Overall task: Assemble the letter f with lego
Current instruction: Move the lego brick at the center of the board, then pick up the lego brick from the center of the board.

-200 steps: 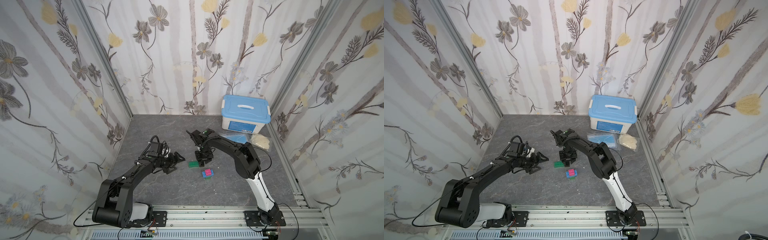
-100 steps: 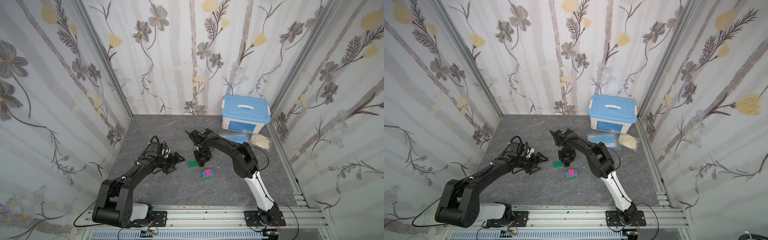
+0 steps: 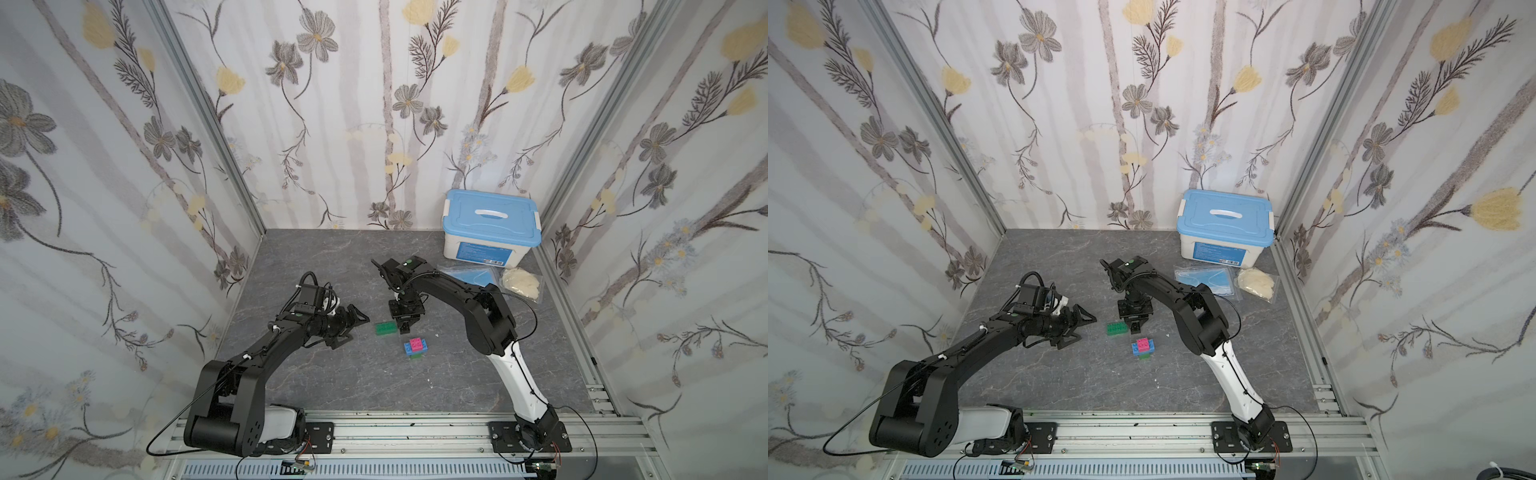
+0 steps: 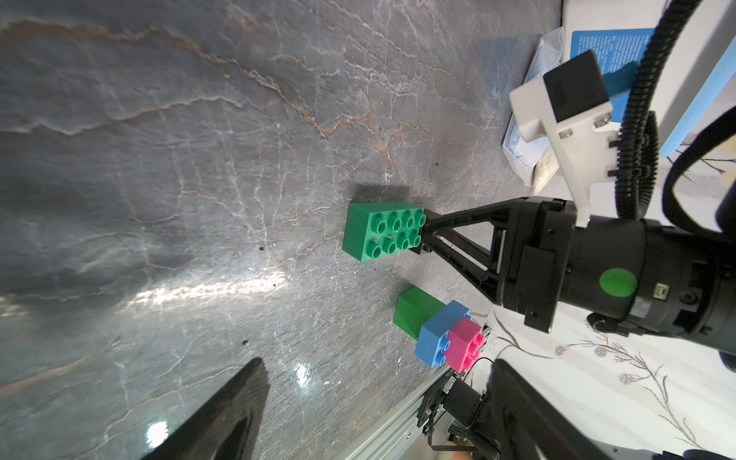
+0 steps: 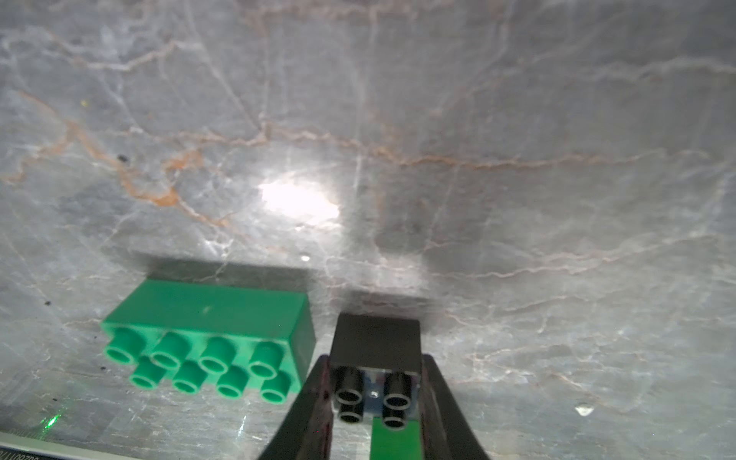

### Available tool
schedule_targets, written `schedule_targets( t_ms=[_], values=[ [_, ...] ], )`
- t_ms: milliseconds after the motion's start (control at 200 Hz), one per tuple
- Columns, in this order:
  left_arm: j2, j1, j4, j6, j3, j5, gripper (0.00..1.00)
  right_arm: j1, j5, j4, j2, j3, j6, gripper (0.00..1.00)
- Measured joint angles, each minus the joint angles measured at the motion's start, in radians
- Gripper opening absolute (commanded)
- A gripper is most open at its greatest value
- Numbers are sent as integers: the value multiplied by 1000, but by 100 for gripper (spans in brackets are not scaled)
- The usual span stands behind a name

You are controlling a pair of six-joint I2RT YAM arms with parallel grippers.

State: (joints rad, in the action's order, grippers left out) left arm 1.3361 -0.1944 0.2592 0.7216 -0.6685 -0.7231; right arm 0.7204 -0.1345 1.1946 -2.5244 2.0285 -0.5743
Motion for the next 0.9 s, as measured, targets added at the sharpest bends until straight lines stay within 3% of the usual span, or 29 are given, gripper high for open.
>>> schedule_targets(
  t_ms=[225,415,899],
  values=[
    [1,0,18,-15,-5,0,90,-82,72,-2,-3,24,16,40],
    [-9,-4,45,-41,-32,-6,100,-105,89,-15,-11,66,26,55],
    [-23,-18,119,-107,-59,11,100,-97,42,-63,-16,59,13,60]
  ],
)
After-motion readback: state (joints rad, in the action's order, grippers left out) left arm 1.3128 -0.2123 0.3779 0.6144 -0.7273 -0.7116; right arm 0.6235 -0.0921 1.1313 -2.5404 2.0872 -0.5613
